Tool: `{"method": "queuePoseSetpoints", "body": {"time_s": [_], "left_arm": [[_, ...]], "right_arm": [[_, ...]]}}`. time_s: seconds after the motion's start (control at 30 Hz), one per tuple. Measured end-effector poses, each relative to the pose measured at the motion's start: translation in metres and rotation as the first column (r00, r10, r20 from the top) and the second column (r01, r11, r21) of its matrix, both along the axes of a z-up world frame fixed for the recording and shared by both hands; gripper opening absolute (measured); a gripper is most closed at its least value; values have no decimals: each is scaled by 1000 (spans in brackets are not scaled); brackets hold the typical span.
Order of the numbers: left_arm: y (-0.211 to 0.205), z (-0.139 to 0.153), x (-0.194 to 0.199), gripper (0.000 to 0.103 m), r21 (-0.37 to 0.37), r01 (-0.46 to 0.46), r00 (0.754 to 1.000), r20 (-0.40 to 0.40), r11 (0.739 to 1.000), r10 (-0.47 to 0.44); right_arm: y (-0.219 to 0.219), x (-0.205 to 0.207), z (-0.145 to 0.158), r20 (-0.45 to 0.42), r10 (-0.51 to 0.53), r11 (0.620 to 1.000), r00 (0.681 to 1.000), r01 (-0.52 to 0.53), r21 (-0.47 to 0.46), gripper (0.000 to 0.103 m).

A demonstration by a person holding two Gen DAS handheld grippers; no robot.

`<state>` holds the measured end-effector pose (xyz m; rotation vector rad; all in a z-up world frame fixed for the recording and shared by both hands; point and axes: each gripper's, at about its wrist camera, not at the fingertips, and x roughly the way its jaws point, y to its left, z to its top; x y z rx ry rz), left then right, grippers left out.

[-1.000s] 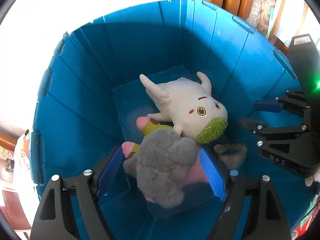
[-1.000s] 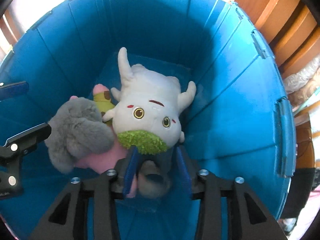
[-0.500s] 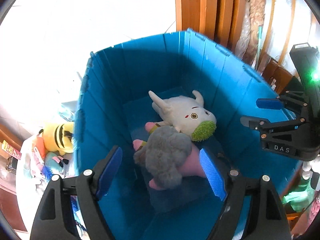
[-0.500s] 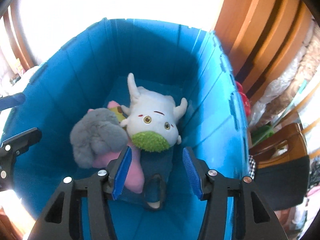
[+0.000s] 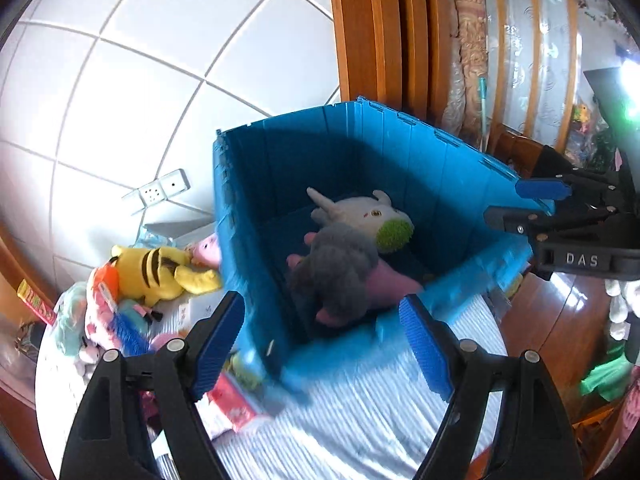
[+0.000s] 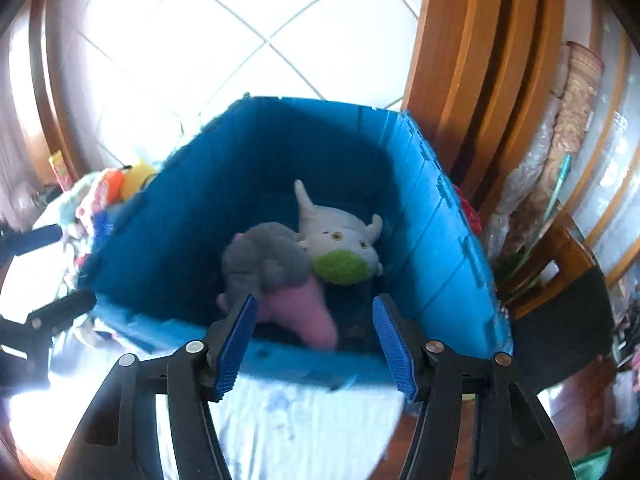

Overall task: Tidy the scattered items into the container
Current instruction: 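Move both grippers away from the crate back over the toy pile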

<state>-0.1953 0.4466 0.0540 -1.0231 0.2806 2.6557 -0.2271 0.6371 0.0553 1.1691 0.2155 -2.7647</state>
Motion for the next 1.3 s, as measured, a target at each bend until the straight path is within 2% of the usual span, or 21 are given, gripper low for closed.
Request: {"method": "queuePoseSetpoints", "body": {"time_s": [0.07, 0.33, 0.67, 0.97, 1.3], "left_arm": [[-15, -1, 18, 81, 2, -12, 1000, -6, 1000, 12], [-72, -6, 76, 82, 18, -59, 998, -24, 998, 59], [-143, -27, 118, 82, 26, -145, 989, -23, 989, 146], [-203, -53, 133, 82, 27, -260, 966, -11, 965, 260], [-253, -81, 127, 82, 29, -390, 921, 38, 921, 388]], "right_arm": [[-14, 20, -1, -7, 0, 1000, 1000, 0, -22, 70], [-72, 77, -12, -13, 19, 999, 1000, -19, -37, 72], [-141, 118, -33, -9, 69, 996, 998, -69, -62, 73], [-198, 130, -58, -9, 155, 984, 988, -155, -88, 75], [-248, 115, -86, 42, 283, 954, 958, -277, -114, 75]]}}
